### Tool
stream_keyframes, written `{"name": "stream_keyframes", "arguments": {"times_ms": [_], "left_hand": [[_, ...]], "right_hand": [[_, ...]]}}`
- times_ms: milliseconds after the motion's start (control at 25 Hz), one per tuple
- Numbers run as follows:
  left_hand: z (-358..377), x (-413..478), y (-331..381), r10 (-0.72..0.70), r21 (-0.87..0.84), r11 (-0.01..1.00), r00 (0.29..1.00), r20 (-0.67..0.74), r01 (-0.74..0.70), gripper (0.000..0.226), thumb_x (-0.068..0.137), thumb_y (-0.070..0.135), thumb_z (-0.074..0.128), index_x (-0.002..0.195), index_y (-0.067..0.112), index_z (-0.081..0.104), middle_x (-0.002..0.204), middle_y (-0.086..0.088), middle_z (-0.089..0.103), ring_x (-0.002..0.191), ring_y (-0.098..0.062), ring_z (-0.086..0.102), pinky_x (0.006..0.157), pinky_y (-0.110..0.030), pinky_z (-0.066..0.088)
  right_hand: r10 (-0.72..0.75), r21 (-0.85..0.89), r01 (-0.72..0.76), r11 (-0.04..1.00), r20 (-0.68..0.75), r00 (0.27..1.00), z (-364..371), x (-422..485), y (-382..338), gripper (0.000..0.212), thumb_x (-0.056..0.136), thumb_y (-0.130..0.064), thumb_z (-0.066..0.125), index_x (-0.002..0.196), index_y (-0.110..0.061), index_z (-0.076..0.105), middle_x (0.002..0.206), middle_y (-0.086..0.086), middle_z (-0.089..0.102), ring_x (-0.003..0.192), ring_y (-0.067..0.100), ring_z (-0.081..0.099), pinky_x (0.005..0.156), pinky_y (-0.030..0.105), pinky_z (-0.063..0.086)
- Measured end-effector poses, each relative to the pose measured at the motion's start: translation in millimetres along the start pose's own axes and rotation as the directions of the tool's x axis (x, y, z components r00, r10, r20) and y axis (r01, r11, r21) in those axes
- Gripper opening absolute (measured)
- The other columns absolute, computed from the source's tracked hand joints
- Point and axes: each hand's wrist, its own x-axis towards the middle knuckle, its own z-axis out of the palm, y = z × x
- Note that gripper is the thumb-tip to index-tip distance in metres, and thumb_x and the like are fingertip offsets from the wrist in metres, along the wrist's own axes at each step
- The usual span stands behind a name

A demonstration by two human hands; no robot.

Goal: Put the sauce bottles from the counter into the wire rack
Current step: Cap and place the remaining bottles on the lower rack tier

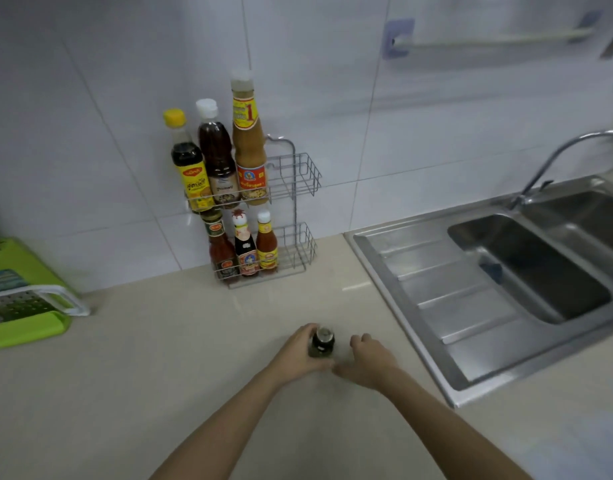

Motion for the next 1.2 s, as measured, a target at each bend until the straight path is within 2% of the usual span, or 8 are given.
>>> {"name": "stream_keyframes", "arguments": {"times_ms": [160, 280, 480, 600, 760, 880, 1040, 1200], "left_hand": [[21.7, -4.1, 0.5, -0.022, -0.090, 0.996, 0.993, -0.120, 0.011, 0.041, 0.075, 0.027, 0.078, 0.110, 0.018, 0.058, 0.110, 0.001, 0.067, 0.102, -0.015, 0.064, 0.086, -0.022, 0.048], [20.9, -10.9, 1.5, -0.039, -0.090, 0.996, 0.987, -0.154, 0.026, 0.042, 0.075, 0.032, 0.078, 0.110, 0.020, 0.058, 0.107, 0.004, 0.069, 0.099, -0.013, 0.065, 0.088, -0.025, 0.050], [-3.7, -16.5, 1.0, -0.037, 0.024, 0.999, 0.974, -0.224, 0.043, 0.044, 0.076, 0.029, 0.078, 0.112, 0.013, 0.058, 0.107, 0.001, 0.068, 0.099, -0.016, 0.064, 0.086, -0.029, 0.048], [-12.3, -21.0, -4.0, -0.038, 0.045, 0.998, 0.968, -0.246, 0.051, 0.045, 0.077, 0.028, 0.077, 0.114, 0.014, 0.057, 0.108, 0.002, 0.067, 0.100, -0.015, 0.063, 0.083, -0.025, 0.047], [-6.8, -28.5, -11.6, -0.056, 0.043, 0.997, 0.974, -0.218, 0.067, 0.042, 0.076, 0.028, 0.077, 0.112, 0.015, 0.059, 0.106, 0.005, 0.068, 0.098, -0.012, 0.063, 0.082, -0.023, 0.046], [-0.8, -29.7, -8.5, -0.053, 0.020, 0.998, 0.978, -0.202, 0.058, 0.040, 0.075, 0.028, 0.077, 0.109, 0.017, 0.060, 0.104, 0.005, 0.069, 0.095, -0.010, 0.064, 0.082, -0.023, 0.047], [-4.5, -26.8, 9.0, -0.039, 0.026, 0.999, 0.987, -0.158, 0.044, 0.040, 0.074, 0.031, 0.075, 0.108, 0.019, 0.059, 0.104, 0.004, 0.069, 0.094, -0.012, 0.063, 0.079, -0.024, 0.047], [-27.0, -21.3, 41.7, -0.014, 0.005, 1.000, 0.981, -0.194, 0.015, 0.045, 0.073, 0.033, 0.076, 0.112, 0.016, 0.059, 0.107, 0.001, 0.070, 0.097, -0.016, 0.065, 0.086, -0.030, 0.050]], "right_hand": [[-0.019, -0.126, 0.017, 0.992, -0.017, 1.000, 22.9, -18.1, 17.2, 0.052, 0.086, -0.040, 0.060, 0.126, -0.011, 0.043, 0.128, 0.011, 0.048, 0.117, 0.031, 0.054, 0.090, 0.038, 0.047], [-0.034, -0.106, 0.027, 0.994, -0.069, 0.997, 5.5, -12.9, 20.4, 0.033, 0.092, -0.023, 0.050, 0.121, -0.008, 0.048, 0.126, 0.014, 0.056, 0.114, 0.032, 0.057, 0.088, 0.037, 0.047], [-0.100, -0.203, 0.095, 0.975, -0.019, 0.995, -24.9, -1.2, 9.3, 0.036, 0.089, -0.014, 0.055, 0.124, -0.005, 0.051, 0.128, 0.018, 0.055, 0.120, 0.034, 0.055, 0.095, 0.038, 0.046], [-0.089, -0.114, 0.095, 0.989, 0.053, 0.995, -4.7, -2.4, 10.8, 0.047, 0.090, -0.021, 0.060, 0.129, -0.004, 0.040, 0.133, 0.019, 0.046, 0.122, 0.035, 0.051, 0.096, 0.039, 0.045], [-0.094, -0.100, 0.097, 0.990, 0.032, 0.995, 5.5, -2.7, 16.2, 0.042, 0.093, -0.020, 0.056, 0.129, -0.004, 0.042, 0.132, 0.018, 0.046, 0.119, 0.035, 0.052, 0.094, 0.040, 0.045], [-0.087, 0.189, 0.109, 0.976, -0.117, 0.989, -1.4, -6.0, 10.7, 0.041, 0.089, -0.030, 0.060, 0.120, -0.004, 0.052, 0.119, 0.015, 0.057, 0.107, 0.031, 0.059, 0.089, 0.035, 0.046], [-0.118, 0.734, 0.272, 0.623, -0.256, 0.960, -45.8, -12.7, -8.1, 0.039, 0.084, -0.021, 0.068, 0.121, -0.022, 0.056, 0.083, 0.004, 0.064, 0.074, 0.015, 0.065, 0.073, 0.032, 0.054], [-0.280, 0.780, 0.451, 0.434, -0.360, 0.890, -87.6, -21.1, -35.4, 0.027, 0.087, -0.019, 0.066, 0.114, -0.025, 0.064, 0.085, -0.001, 0.064, 0.075, -0.001, 0.059, 0.073, 0.011, 0.046]]}}
